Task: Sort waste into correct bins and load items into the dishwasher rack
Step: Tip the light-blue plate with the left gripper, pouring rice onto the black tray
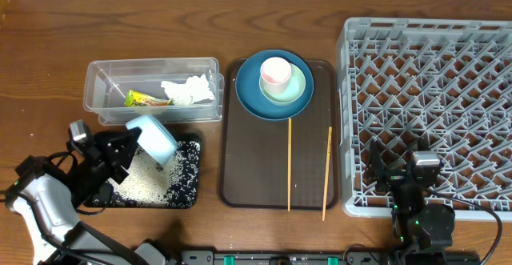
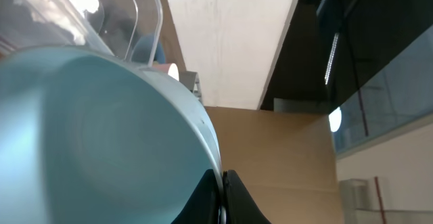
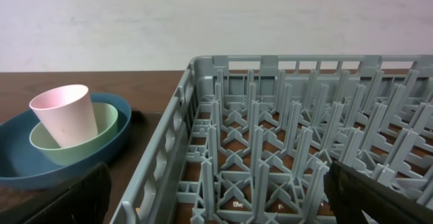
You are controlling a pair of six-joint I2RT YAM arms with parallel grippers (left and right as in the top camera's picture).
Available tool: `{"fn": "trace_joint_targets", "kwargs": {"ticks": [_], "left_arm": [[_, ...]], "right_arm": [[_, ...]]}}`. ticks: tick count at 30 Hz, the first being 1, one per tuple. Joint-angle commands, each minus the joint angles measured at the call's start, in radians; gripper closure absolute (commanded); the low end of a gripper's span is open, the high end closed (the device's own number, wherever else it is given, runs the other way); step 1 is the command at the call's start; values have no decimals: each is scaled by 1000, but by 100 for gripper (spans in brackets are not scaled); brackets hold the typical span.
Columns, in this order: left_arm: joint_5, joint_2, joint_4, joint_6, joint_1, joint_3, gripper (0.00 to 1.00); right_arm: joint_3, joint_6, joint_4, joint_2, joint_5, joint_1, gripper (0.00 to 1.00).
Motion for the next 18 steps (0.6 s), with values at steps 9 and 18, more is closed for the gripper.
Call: {"fn": "trace_joint_targets", "kwargs": {"ticks": [9, 18], "left_arm": [[19, -16, -2, 6, 5, 0, 94], [-123, -103, -8, -58, -109, 63, 94]], "right_arm": [[-2, -5, -4, -5, 0, 9, 1], [-2, -5, -4, -5, 0, 9, 1]]}}
